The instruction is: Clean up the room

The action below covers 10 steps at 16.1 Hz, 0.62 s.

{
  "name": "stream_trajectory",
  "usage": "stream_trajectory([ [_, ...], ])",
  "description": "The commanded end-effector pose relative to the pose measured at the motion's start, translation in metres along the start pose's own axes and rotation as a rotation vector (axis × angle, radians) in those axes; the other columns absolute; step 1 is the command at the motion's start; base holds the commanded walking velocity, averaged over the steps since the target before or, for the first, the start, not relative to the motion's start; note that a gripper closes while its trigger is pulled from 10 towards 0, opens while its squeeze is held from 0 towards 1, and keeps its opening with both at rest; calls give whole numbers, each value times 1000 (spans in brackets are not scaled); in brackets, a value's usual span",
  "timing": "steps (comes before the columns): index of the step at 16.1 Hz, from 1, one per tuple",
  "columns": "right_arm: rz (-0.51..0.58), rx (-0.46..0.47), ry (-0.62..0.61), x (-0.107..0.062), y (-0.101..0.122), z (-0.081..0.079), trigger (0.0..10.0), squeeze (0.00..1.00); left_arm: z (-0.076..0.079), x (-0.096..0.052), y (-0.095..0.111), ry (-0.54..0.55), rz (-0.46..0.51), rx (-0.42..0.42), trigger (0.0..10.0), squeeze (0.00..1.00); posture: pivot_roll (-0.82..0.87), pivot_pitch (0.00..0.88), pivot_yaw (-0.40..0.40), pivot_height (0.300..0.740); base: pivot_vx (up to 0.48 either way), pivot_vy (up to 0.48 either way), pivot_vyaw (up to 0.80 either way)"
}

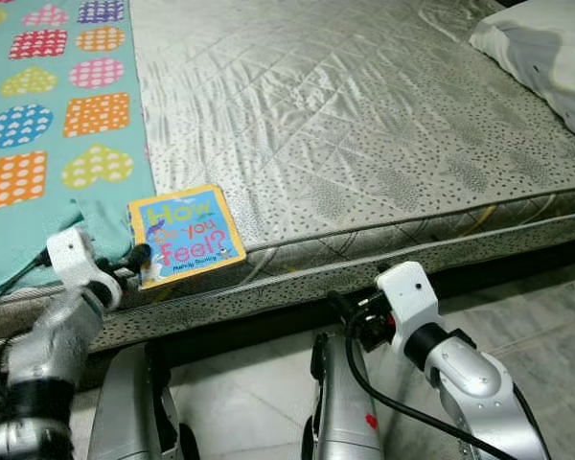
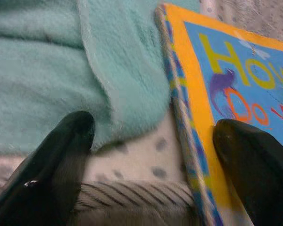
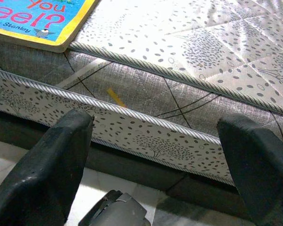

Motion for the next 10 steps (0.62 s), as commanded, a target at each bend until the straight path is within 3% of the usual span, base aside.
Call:
stream_trajectory([
  [1, -12, -19, 7, -1, -2, 1, 10000, 0, 2, -9, -23, 7, -73, -10, 10000, 0, -133, 151, -37, 484, 0, 0, 0],
  [5, -7, -33, 24, 1, -2, -1, 10000, 0, 0, -38, -30, 54, -77, -14, 10000, 0, -120, 154, -34, 484, 0, 0, 0],
  [7, -5, -34, 25, 4, -3, -2, 10000, 0, 13, -45, -9, -3, 10, 64, 10000, 0, -105, 152, -34, 484, 0, 0, 0],
  [10, 13, -42, 18, 10, -1, -3, 10000, 0, 28, -41, 16, -51, 112, 87, 10000, 0, -103, 147, -32, 484, 0, 0, 0],
])
Point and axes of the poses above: a point about 5 cm out from each wrist's last joint towards the gripper, its own x axis pointing out of the wrist towards the gripper, its own y axis along the axis of the wrist's last joint, z = x × y, the point moved 6 cm from there along x, pointing out of the wrist towards the gripper, and after that the axes turned 5 degrees about x, right-handed, at the moved point
